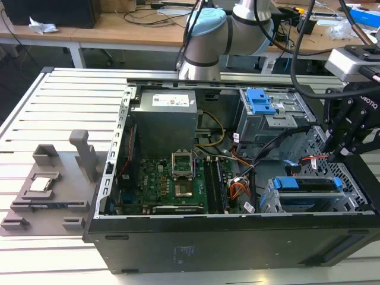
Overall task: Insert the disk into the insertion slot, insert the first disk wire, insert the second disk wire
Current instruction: 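Insert the first disk wire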
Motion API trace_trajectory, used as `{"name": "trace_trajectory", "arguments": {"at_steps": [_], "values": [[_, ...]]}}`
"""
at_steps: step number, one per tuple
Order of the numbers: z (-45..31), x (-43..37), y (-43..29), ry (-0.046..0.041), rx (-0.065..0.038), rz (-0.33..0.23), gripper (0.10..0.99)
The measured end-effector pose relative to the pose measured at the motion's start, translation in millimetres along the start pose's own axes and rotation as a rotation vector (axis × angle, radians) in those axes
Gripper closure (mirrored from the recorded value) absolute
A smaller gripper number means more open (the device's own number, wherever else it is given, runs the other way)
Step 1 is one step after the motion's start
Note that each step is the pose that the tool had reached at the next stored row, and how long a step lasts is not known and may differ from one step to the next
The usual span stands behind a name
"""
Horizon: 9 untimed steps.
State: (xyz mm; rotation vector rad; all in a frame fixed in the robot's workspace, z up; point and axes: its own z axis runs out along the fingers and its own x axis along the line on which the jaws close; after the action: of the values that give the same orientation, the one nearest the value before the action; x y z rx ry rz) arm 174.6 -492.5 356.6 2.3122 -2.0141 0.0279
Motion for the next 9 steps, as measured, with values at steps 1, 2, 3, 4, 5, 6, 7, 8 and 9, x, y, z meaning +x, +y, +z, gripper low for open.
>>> {"name": "trace_trajectory", "arguments": {"at_steps": [1,2,3,4,5,6,7,8,9], "values": [[0.8,0.3,-2.1,0.0044,-0.001,0.0,0.788],[1.2,0.7,-5.7,0.0063,-0.001,0.0,0.788],[1.2,0.9,-7.1,0.0069,-0.001,0.0,0.788],[1.2,0.9,-7.1,0.0076,-0.001,0.0,0.788],[1.1,0.9,-7.1,0.0082,-0.001,0.0,0.788],[1.1,1.0,-7.1,0.0088,-0.001,0.0,0.788],[1.2,0.9,-7.2,0.0093,-0.001,0.0,0.788],[1.2,0.9,-7.2,0.0096,-0.001,0.0,0.788],[1.2,0.9,-7.2,0.0102,-0.001,0.0,0.788]]}}
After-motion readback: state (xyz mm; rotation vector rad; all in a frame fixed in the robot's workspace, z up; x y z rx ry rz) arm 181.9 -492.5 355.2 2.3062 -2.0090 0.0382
